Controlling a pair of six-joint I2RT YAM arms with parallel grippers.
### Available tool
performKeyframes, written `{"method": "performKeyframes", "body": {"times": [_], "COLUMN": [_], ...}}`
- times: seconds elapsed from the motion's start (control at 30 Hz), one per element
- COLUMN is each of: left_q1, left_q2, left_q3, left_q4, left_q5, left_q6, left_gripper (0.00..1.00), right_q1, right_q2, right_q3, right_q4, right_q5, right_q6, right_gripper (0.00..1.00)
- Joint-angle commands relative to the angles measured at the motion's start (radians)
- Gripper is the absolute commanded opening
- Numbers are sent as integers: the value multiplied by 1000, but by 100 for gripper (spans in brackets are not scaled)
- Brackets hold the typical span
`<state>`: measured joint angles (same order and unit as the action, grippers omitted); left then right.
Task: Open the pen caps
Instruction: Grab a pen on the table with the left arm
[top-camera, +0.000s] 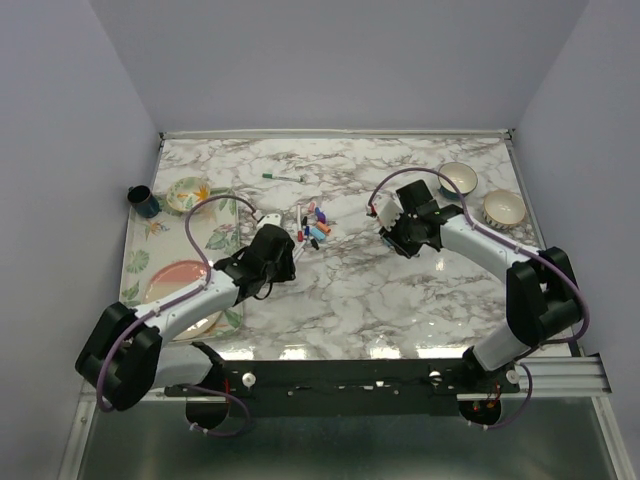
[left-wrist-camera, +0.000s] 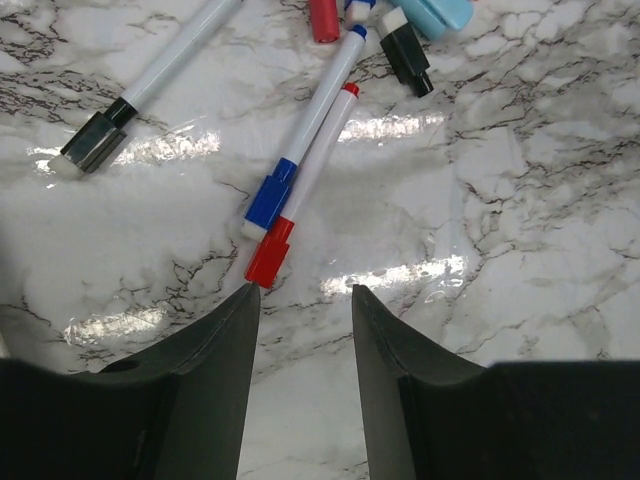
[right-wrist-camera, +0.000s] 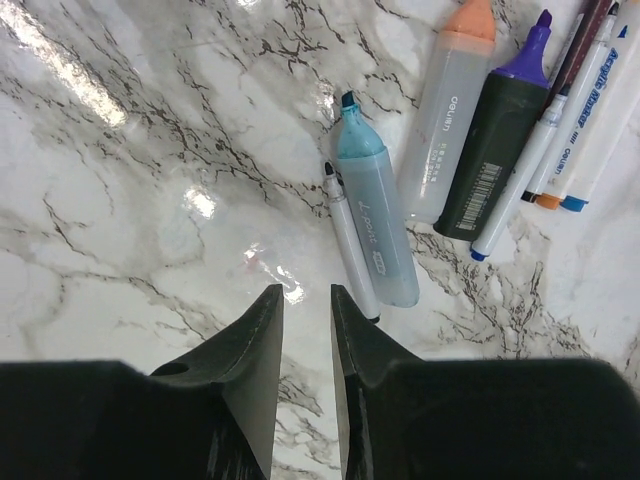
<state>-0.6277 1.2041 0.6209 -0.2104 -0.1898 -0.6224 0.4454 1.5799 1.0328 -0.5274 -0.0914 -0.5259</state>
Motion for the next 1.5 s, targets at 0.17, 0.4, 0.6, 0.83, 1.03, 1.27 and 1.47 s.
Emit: {"method": "performKeyframes", "body": {"times": [0.17,0.4,0.6,0.83,1.03,1.27,1.47], "left_q1": [-58,-56,-56,-56,-56,-56,-67], "left_q2": [124,216,296,333,344,353,364], "left_q3": [83,131,191,223,217,215,217], "left_q4": [-149,-133,-152,-176,-188,-199,-201], "left_q5": [-177,-140,-128,-99,-82,-76,-65], "left_q6": [76,145,162,164,155,148,150], "left_gripper": [44,39,35,34,34,31,25], "right_q1": [4,3,1,1,-2,-1,-1], "right_q2": [-18,-17,-20,-23,-21,-23,-23], "right_q3": [15,16,15,15,15,15,16], "right_q4": [-40,-43,-45,-46,-46,-48,-49], "right_q5": [-53,-59,-62,-65,-70,-70,-74], "right_q6": [-14,-16,-16,-16,-17,-17,-17], "right_gripper": [33,33,32,32,32,32,32]}}
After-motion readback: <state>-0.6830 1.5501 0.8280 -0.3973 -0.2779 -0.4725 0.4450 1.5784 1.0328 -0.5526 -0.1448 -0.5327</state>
